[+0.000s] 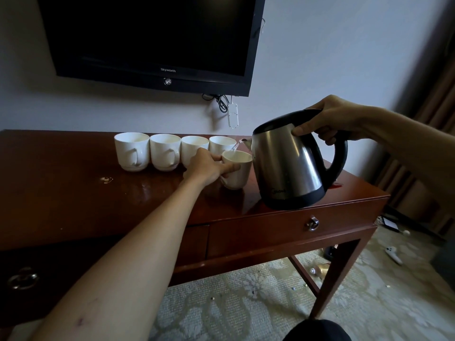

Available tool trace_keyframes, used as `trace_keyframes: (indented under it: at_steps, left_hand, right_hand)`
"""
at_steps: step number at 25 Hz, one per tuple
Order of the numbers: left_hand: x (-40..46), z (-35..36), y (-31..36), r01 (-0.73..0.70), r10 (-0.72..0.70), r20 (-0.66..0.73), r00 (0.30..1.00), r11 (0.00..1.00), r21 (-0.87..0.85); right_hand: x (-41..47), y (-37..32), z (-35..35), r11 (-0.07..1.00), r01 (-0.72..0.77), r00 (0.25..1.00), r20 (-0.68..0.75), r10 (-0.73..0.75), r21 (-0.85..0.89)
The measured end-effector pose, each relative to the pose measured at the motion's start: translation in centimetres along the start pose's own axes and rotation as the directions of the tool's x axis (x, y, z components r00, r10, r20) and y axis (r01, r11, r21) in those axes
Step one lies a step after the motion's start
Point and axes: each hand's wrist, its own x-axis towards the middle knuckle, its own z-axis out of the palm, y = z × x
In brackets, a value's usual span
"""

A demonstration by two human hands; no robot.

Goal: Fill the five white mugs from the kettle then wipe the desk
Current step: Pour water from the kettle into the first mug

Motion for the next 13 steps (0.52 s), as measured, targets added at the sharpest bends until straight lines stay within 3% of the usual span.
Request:
trace_keyframes:
  at_steps: [13]
  left_hand:
    - [-0.1,-0.18,0.35,0.011,-0.011,0.012,1.0,1.0,0.021]
  right_hand:
    - [-0.2,0.03,0.05,1.0,0.01,1.0,0.005,-0.01,0.01]
